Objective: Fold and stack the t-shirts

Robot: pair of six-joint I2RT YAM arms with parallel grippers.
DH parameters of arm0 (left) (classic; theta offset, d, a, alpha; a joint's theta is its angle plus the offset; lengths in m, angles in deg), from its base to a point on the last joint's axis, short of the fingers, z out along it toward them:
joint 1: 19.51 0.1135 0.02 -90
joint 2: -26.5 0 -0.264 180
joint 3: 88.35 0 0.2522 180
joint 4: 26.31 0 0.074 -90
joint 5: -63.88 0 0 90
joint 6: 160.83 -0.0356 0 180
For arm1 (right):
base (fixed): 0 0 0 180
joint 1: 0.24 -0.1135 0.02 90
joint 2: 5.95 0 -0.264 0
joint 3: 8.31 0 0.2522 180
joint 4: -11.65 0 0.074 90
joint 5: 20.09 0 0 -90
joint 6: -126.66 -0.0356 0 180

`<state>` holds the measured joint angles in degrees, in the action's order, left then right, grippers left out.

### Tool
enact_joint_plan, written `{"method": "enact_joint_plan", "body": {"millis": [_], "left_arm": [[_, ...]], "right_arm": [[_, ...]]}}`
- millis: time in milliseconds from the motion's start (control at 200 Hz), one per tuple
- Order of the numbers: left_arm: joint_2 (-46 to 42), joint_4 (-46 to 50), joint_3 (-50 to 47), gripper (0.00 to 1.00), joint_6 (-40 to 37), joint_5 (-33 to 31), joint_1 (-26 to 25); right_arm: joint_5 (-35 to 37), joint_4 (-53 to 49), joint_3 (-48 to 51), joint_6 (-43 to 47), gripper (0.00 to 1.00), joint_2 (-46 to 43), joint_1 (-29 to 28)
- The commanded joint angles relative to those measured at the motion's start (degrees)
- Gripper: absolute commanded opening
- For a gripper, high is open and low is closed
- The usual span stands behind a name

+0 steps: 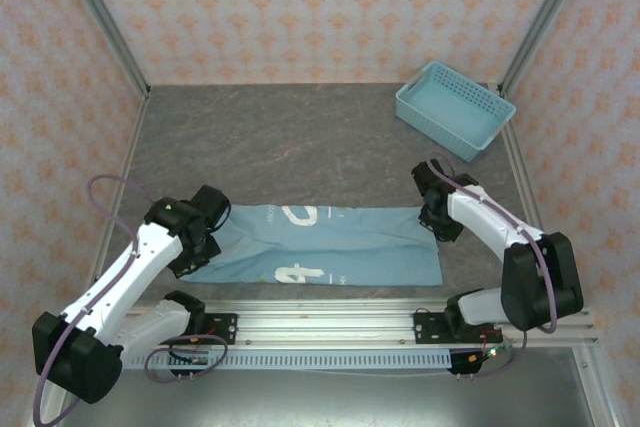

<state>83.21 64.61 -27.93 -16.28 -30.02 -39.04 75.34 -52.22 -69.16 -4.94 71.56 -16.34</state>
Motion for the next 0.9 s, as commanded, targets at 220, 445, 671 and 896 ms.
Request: {"method": "enact_joint_plan", "body": {"millis": [220, 445, 671, 896], "left_arm": [[0.48, -0.24, -1.30, 0.00, 2.32, -2.89, -0.42], [2.00, -1.82, 6.36, 0.57, 0.21, -5.83, 0.68], [15.60, -19.59, 11.44, 0.58, -11.21, 7.58, 17.81], [32.34, -30.00, 14.23, 0.54, -18.15, 12.60, 26.15]], "right_arm": [[-3.45, 0.92, -0.54, -1.76, 0.15, 0.17, -0.25], [-8.64, 6.07, 1.81, -2.75, 0.13, 2.74, 0.22], [-11.62, 10.00, -2.87, 1.01, 0.21, 6.05, 1.31], [-12.97, 11.78, -6.32, 2.48, 0.24, 13.85, 3.02]]}}
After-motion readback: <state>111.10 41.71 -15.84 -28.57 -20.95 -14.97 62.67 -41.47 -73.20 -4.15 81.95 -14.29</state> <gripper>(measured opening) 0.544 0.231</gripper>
